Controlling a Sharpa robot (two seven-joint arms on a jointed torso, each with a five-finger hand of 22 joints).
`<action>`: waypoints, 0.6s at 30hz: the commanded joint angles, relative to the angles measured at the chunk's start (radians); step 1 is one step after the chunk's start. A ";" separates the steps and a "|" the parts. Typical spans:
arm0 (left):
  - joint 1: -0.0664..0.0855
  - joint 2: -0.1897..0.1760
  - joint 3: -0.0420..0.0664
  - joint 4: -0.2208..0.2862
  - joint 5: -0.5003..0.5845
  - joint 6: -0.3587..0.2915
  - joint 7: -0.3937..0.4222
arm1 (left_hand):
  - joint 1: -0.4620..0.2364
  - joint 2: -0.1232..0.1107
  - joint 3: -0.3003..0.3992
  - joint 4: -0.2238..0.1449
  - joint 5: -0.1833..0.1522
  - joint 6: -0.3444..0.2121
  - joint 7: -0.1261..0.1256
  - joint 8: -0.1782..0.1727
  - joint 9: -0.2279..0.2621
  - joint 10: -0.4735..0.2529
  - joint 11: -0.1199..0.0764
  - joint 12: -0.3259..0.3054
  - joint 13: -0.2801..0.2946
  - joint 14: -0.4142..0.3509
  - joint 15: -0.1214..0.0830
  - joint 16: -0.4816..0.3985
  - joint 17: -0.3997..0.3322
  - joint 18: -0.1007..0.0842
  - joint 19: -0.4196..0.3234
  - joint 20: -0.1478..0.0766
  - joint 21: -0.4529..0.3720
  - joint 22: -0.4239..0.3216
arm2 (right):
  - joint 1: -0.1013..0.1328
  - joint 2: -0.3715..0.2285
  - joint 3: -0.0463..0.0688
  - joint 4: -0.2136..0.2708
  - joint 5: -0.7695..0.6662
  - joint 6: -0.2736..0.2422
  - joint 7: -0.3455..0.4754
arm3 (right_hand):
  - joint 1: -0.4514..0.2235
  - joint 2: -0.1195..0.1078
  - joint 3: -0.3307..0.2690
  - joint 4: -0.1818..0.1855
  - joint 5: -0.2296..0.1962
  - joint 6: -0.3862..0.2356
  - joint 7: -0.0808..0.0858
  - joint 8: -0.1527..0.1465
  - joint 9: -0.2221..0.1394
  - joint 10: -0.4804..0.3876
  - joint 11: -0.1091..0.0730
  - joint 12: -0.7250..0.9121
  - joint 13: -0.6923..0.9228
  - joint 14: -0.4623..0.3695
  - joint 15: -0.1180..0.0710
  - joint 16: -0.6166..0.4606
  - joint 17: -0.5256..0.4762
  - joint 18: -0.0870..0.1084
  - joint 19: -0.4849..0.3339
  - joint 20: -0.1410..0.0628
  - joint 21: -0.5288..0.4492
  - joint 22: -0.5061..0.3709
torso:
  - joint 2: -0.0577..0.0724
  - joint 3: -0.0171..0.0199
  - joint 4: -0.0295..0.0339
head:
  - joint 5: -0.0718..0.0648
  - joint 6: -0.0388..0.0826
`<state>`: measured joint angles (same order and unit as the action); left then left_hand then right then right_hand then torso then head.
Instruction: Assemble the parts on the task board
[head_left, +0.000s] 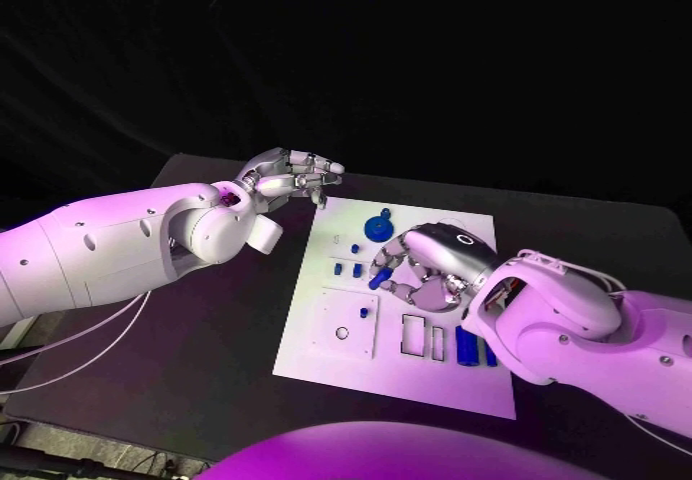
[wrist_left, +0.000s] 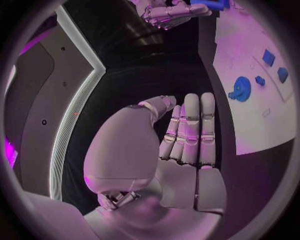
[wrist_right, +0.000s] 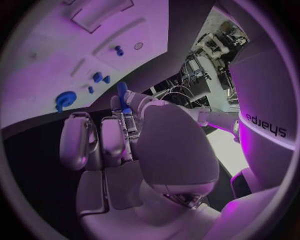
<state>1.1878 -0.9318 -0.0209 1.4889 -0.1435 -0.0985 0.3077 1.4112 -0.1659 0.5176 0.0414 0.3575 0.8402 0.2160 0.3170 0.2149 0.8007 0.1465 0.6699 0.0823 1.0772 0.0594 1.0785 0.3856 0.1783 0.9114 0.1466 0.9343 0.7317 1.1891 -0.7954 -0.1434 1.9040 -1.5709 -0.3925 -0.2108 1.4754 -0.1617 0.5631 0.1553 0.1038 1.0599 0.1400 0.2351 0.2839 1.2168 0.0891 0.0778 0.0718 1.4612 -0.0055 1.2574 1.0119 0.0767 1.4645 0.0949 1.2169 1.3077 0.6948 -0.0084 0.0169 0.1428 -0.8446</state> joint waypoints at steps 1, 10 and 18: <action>0.001 0.007 0.001 0.000 0.002 0.017 0.008 | -0.003 0.010 0.001 -0.007 0.005 0.006 -0.003 -0.007 0.002 -0.003 -0.003 0.004 -0.001 -0.004 -0.001 -0.004 -0.001 0.007 0.001 0.004 0.002 0.002 | -0.026 0.028 -0.001 -0.011 -0.016 0.009 0.031 | -0.004 0.007 -0.002 -0.006 0.007 0.001 0.003 0.004 0.020 0.024 -0.015 -0.005 0.001 0.006 -0.003 0.002 -0.002 -0.016 0.021 -0.005 -0.008 0.183 | 0.001 0.0006 0.0022 | 0.009 -0.003; 0.001 0.013 0.000 0.002 0.002 0.018 0.006 | -0.003 0.009 0.002 -0.008 0.005 0.006 -0.003 -0.007 0.002 -0.003 -0.003 0.004 -0.001 -0.004 -0.001 -0.004 -0.001 0.007 0.001 0.004 0.003 0.002 | -0.085 0.102 -0.005 -0.055 -0.072 0.030 0.036 | -0.008 0.005 -0.001 -0.009 0.009 -0.001 0.004 0.005 0.021 0.023 -0.014 -0.007 0.001 0.005 -0.003 0.002 -0.003 -0.015 0.019 -0.005 -0.011 0.182 | 0.002 0.0004 -0.0015 | 0.022 -0.012; 0.001 0.013 0.000 0.004 0.002 0.020 0.004 | -0.003 0.009 0.002 -0.008 0.005 0.006 -0.003 -0.007 0.002 -0.003 -0.003 0.004 -0.001 -0.004 -0.001 -0.004 -0.001 0.007 0.001 0.004 0.003 0.002 | -0.102 0.128 -0.009 -0.082 -0.094 0.053 0.031 | -0.008 0.005 -0.001 -0.009 0.009 -0.001 0.004 0.005 0.021 0.023 -0.014 -0.007 0.001 0.005 -0.003 0.002 -0.003 -0.015 0.019 -0.005 -0.011 0.182 | 0.002 0.0012 -0.0008 | 0.030 -0.016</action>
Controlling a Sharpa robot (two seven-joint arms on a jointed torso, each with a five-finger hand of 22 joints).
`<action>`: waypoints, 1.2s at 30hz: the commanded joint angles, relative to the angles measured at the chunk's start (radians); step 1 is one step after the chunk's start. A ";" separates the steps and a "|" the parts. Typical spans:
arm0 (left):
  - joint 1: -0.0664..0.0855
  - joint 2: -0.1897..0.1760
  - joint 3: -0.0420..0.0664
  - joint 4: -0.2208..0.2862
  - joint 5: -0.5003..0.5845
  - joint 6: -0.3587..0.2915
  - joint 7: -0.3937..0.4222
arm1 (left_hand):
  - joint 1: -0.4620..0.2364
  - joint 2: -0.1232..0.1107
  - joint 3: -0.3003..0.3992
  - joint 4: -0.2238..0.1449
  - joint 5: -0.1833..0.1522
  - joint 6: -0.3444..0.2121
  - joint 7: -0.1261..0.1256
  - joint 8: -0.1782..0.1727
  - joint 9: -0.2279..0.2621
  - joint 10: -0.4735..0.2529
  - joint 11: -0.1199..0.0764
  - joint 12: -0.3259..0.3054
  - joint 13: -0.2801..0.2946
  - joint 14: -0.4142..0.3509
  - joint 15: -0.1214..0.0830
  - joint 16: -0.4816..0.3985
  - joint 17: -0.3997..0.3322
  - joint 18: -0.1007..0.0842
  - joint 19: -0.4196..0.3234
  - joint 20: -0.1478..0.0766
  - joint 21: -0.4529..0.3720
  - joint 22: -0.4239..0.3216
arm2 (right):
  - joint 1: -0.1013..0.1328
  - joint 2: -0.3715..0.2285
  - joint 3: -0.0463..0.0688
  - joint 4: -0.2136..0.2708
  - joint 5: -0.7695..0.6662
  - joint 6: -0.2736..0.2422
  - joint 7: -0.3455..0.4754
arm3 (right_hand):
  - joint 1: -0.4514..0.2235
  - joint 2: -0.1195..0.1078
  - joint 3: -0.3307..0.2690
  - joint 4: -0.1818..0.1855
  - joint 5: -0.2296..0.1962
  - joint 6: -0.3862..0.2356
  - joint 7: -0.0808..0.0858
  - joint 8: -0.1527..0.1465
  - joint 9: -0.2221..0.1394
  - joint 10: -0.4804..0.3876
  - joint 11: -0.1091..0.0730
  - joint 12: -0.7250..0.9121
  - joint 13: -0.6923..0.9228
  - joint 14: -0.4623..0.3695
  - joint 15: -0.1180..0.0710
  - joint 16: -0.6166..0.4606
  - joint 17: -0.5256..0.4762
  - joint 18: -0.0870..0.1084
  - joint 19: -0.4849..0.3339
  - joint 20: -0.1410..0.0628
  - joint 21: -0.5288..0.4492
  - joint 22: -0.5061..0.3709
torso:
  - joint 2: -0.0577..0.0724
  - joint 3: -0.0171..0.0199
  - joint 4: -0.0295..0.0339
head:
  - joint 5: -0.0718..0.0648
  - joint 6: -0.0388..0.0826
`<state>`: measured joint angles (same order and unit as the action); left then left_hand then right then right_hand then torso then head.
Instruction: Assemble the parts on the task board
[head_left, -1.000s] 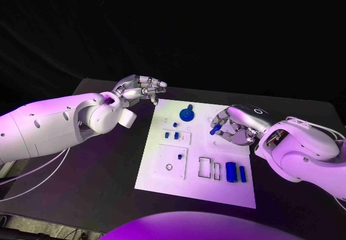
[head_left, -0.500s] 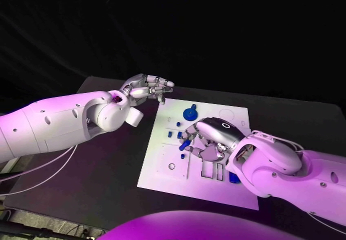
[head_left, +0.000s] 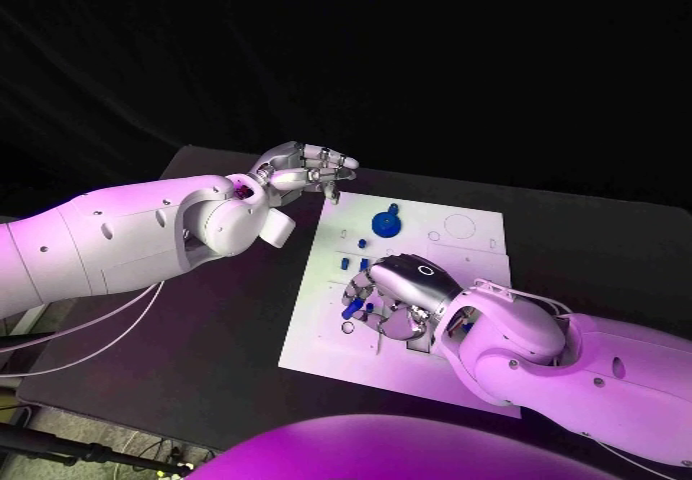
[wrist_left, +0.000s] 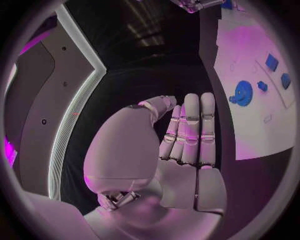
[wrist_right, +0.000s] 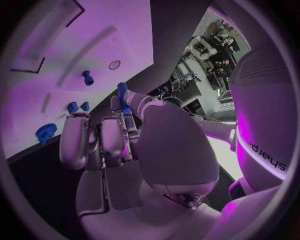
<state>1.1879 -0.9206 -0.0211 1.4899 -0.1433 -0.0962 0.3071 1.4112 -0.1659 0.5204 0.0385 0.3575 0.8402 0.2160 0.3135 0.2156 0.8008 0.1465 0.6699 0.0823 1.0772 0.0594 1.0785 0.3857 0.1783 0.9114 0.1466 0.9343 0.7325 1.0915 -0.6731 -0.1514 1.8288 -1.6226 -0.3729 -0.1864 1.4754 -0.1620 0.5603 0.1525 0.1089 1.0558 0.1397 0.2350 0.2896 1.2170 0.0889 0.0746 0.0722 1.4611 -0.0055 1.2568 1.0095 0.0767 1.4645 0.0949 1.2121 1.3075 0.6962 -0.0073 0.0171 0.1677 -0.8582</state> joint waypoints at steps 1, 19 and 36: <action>0.001 0.002 0.000 0.003 0.002 0.017 0.004 | -0.003 0.009 -0.001 -0.005 0.005 0.006 -0.003 -0.004 0.001 -0.003 -0.003 0.004 -0.001 -0.004 -0.001 -0.004 -0.001 0.007 0.001 0.004 0.003 0.001 | -0.006 0.007 -0.002 -0.009 -0.045 0.037 0.005 | -0.008 0.006 0.002 -0.006 0.003 0.003 0.004 0.005 0.015 0.023 -0.014 -0.003 0.001 0.005 -0.003 0.003 0.000 -0.015 0.020 -0.005 -0.006 0.183 | 0.000 -0.0001 -0.0014 | 0.006 -0.003; 0.001 0.001 0.000 0.004 0.002 0.019 0.002 | -0.004 0.010 -0.001 -0.005 0.005 0.007 -0.003 -0.004 0.001 -0.003 -0.003 0.005 -0.001 -0.004 -0.001 -0.004 -0.002 0.007 0.001 0.004 0.003 0.002 | -0.027 0.032 -0.008 -0.041 -0.071 0.069 -0.009 | -0.011 0.006 0.002 -0.008 0.003 0.003 0.004 0.006 0.016 0.023 -0.013 -0.004 0.001 0.005 -0.002 0.002 -0.003 -0.014 0.018 -0.005 -0.011 0.181 | 0.001 0.0003 -0.0014 | 0.009 -0.014; 0.001 -0.003 0.000 0.007 0.002 0.019 0.001 | -0.005 0.010 -0.001 -0.005 0.005 0.007 -0.004 -0.005 0.002 -0.003 -0.003 0.005 -0.001 -0.004 -0.001 -0.004 -0.002 0.007 0.000 0.004 0.004 0.002 | -0.041 0.051 -0.010 -0.057 -0.104 0.088 -0.032 | -0.013 0.006 0.004 -0.010 0.003 0.001 0.004 0.006 0.018 0.023 -0.013 -0.005 0.000 0.004 -0.002 0.003 -0.001 -0.014 0.017 -0.004 -0.011 0.181 | 0.000 0.0000 -0.0006 | 0.013 -0.014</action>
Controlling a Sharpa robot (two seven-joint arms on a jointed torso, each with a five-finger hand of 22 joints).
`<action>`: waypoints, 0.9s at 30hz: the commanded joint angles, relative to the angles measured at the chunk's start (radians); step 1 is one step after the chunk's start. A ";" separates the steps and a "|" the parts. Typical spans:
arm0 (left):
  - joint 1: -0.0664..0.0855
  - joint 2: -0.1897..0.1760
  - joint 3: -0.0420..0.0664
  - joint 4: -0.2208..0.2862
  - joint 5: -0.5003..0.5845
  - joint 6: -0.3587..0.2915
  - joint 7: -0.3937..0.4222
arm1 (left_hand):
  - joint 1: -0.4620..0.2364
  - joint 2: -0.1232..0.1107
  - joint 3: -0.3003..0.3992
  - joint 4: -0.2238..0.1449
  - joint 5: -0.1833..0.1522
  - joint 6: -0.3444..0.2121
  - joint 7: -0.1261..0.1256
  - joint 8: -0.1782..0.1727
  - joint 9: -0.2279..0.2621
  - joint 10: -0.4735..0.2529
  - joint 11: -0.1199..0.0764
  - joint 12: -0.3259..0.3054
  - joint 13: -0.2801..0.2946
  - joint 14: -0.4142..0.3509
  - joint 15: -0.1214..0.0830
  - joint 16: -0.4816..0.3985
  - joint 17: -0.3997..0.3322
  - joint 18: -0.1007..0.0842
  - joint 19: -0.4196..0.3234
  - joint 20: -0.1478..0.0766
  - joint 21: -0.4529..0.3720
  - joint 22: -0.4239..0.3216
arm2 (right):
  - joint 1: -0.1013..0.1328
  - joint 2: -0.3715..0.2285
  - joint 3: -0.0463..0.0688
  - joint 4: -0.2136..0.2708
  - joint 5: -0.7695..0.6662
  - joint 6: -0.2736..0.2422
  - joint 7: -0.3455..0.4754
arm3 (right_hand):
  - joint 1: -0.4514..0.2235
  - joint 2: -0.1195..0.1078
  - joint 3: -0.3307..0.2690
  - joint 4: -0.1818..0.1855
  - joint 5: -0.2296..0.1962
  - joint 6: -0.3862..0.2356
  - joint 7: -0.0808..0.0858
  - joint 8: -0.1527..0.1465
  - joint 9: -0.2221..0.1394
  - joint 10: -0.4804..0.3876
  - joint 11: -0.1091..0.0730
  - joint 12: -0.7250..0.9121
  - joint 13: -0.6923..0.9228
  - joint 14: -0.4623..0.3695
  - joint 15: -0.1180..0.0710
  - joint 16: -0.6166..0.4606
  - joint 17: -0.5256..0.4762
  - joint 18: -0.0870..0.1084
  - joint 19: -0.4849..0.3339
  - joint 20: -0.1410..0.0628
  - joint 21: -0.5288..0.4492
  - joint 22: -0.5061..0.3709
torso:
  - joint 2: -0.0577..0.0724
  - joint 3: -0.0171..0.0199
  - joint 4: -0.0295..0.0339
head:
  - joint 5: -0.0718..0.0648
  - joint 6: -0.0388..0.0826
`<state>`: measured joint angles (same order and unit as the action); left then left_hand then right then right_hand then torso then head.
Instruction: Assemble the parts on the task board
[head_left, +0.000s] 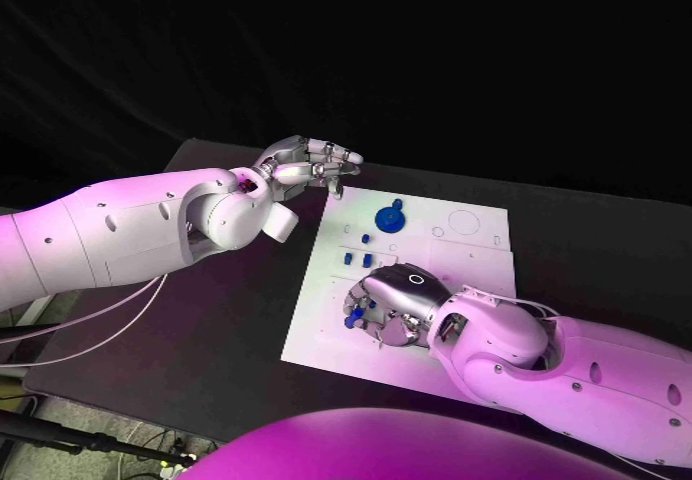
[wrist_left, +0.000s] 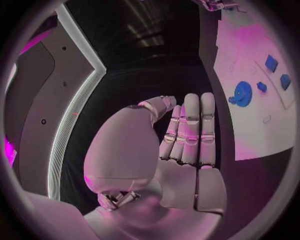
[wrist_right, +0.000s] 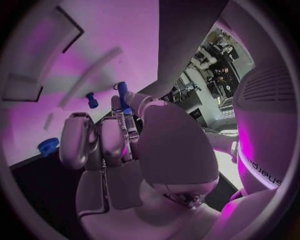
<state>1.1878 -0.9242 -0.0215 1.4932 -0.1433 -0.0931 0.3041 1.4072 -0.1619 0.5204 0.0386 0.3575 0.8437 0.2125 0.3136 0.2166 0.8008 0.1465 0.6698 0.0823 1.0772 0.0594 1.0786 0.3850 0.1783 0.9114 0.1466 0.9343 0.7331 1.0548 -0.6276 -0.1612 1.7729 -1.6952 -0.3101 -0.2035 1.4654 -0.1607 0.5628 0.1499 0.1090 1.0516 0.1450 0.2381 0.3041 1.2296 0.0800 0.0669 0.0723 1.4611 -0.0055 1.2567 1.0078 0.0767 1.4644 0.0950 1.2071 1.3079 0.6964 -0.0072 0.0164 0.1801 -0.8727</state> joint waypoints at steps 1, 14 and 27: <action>0.001 0.001 0.001 0.003 0.002 0.016 0.004 | -0.001 0.006 -0.001 -0.005 0.005 0.004 0.000 -0.005 0.001 -0.003 -0.003 0.005 -0.001 -0.005 -0.001 -0.004 -0.001 0.007 0.000 0.004 0.004 0.001 | -0.005 0.007 -0.001 -0.001 -0.036 0.026 -0.020 | -0.003 0.005 0.001 -0.007 0.003 0.005 -0.001 0.003 0.003 0.010 -0.004 0.002 0.000 0.004 -0.002 0.003 0.001 -0.015 0.018 -0.004 -0.006 0.181 | -0.001 -0.0002 0.0000 | 0.001 0.000; 0.001 -0.002 0.001 0.004 0.002 0.017 0.002 | -0.001 0.006 -0.001 -0.005 0.005 0.004 0.000 -0.005 0.001 -0.003 -0.003 0.005 -0.001 -0.005 -0.001 -0.004 -0.001 0.007 0.000 0.004 0.004 0.001 | -0.013 0.014 -0.001 0.004 -0.076 0.034 -0.048 | -0.026 -0.010 -0.001 -0.014 0.005 -0.007 0.001 0.003 0.006 0.003 -0.001 -0.002 -0.001 0.000 0.000 -0.001 -0.007 -0.013 0.013 -0.003 -0.014 0.178 | 0.000 -0.0003 -0.0001 | 0.002 0.000; 0.001 -0.004 0.001 0.004 0.002 0.018 0.001 | -0.002 0.007 0.000 -0.005 0.005 0.004 0.000 -0.005 0.001 -0.003 -0.003 0.006 -0.001 -0.004 -0.001 -0.004 -0.002 0.007 -0.001 0.004 0.004 0.002 | -0.013 0.002 -0.002 0.009 -0.091 0.023 -0.060 | -0.047 -0.013 0.013 -0.030 0.017 -0.007 -0.001 0.012 0.014 0.006 -0.003 0.005 0.003 0.002 0.000 0.008 0.004 -0.014 0.013 -0.001 0.002 0.181 | 0.000 0.0011 0.0003 | 0.003 0.000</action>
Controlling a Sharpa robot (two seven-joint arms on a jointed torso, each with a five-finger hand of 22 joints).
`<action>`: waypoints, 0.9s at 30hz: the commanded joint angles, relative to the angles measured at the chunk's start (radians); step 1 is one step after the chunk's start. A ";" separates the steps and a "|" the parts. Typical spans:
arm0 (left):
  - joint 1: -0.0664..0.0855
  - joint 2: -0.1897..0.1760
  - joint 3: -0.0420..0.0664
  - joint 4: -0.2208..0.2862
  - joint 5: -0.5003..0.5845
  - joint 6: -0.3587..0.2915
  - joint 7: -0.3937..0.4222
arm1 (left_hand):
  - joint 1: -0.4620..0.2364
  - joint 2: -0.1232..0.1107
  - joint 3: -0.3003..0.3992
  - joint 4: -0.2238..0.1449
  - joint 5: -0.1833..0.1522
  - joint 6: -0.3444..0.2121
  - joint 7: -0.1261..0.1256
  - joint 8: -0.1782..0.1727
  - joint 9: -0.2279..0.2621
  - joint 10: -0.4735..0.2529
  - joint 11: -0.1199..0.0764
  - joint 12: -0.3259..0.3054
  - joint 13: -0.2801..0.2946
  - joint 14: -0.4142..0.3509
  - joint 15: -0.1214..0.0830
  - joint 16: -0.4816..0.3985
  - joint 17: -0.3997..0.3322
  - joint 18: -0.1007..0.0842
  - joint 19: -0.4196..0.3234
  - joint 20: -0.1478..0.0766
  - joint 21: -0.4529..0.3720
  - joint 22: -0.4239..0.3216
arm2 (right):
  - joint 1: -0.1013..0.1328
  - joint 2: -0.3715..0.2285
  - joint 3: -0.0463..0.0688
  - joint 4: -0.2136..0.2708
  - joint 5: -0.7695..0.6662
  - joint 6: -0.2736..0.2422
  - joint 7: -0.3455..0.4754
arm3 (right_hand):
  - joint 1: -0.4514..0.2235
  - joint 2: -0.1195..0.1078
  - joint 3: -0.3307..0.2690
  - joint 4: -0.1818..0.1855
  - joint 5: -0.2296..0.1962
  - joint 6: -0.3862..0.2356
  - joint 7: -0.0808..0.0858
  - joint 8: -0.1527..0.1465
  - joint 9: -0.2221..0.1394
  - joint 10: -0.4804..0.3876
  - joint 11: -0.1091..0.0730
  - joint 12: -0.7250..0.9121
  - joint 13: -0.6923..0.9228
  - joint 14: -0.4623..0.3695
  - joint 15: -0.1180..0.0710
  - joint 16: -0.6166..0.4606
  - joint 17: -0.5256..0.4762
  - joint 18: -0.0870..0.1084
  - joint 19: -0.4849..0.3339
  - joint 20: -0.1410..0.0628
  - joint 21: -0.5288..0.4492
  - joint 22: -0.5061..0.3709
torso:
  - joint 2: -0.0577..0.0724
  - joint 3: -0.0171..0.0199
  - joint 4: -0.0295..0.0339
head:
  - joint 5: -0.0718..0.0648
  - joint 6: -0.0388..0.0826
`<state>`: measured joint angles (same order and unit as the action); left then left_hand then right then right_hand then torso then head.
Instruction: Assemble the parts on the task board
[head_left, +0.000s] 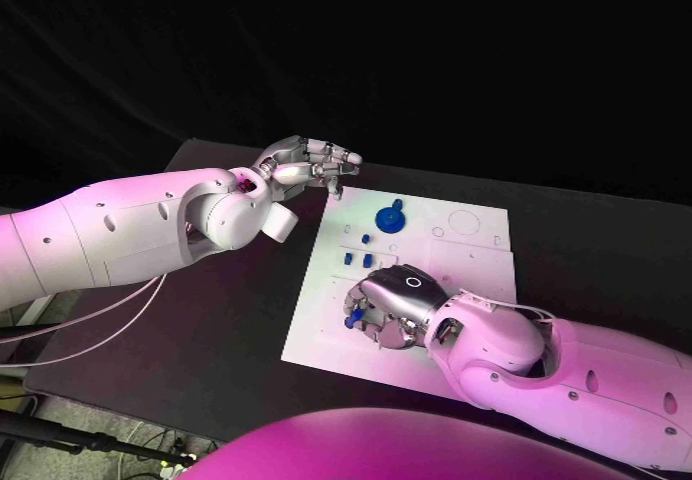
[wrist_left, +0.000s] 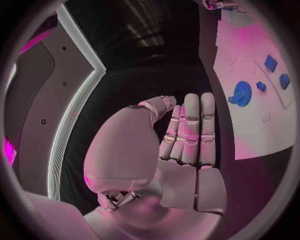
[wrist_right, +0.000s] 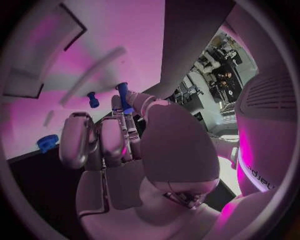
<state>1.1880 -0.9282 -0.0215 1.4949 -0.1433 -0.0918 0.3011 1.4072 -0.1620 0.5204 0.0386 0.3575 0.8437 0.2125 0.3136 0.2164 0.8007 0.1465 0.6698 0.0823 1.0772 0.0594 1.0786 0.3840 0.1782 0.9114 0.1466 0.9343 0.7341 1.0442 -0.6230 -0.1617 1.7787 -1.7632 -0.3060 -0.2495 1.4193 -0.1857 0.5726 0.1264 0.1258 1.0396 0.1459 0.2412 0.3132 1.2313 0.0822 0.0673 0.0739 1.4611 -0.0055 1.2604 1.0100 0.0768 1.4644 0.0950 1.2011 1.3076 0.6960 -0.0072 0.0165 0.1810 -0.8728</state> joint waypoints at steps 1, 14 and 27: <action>0.001 0.000 0.001 0.003 0.002 0.017 0.003 | -0.002 0.007 0.000 -0.005 0.005 0.004 0.000 -0.005 0.001 -0.003 -0.003 0.006 -0.001 -0.004 -0.001 -0.004 -0.001 0.007 -0.001 0.004 0.004 0.001 | -0.003 -0.004 -0.001 0.004 -0.024 0.016 -0.014 | -0.001 0.012 0.003 -0.007 0.000 0.005 -0.002 0.009 0.005 0.005 -0.006 0.005 0.001 0.002 0.000 0.004 0.001 -0.014 0.013 -0.001 0.008 0.181 | 0.000 0.0009 -0.0001 | 0.002 0.000; 0.001 0.000 0.001 0.002 0.002 0.019 0.003 | -0.004 0.008 0.000 -0.005 0.005 0.004 0.000 -0.006 0.002 -0.004 -0.003 0.006 -0.001 -0.004 -0.001 -0.004 -0.001 0.007 -0.001 0.004 0.005 0.001 | -0.003 -0.003 -0.001 0.007 -0.030 0.012 -0.019 | -0.012 0.007 0.001 -0.012 -0.003 0.002 -0.002 0.010 0.007 0.005 -0.005 0.003 0.002 0.000 0.000 0.000 -0.007 -0.013 0.010 -0.002 0.001 0.179 | 0.000 0.0002 -0.0006 | 0.000 0.000; 0.001 0.000 0.001 0.003 0.002 0.018 0.002 | -0.004 0.008 0.000 -0.005 0.005 0.004 0.000 -0.006 0.002 -0.004 -0.003 0.006 -0.001 -0.004 -0.001 -0.004 -0.001 0.007 -0.001 0.004 0.005 0.001 | -0.002 0.007 -0.001 -0.001 -0.025 0.026 -0.015 | -0.080 -0.048 -0.041 0.005 0.001 -0.095 0.007 -0.046 -0.015 -0.108 0.014 0.001 -0.005 -0.016 0.016 -0.025 -0.051 0.003 -0.024 0.012 -0.095 0.155 | 0.000 -0.0010 0.0004 | -0.001 0.000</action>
<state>1.1880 -0.9292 -0.0215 1.4948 -0.1433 -0.0895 0.2989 1.4073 -0.1620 0.5204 0.0386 0.3575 0.8437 0.2125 0.3136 0.2170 0.8008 0.1465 0.6698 0.0823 1.0772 0.0594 1.0785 0.3842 0.1782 0.9114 0.1466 0.9343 0.7339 1.0424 -0.6172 -0.1627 1.7779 -1.7751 -0.2961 -0.2619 1.3419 -0.2288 0.5392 0.1322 0.1299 0.9501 0.1525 0.1994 0.2995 1.1307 0.0966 0.0654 0.0674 1.4484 0.0072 1.2376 0.9598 0.0769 1.4461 0.1058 1.1122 1.3073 0.6955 -0.0078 0.0166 0.1808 -0.8728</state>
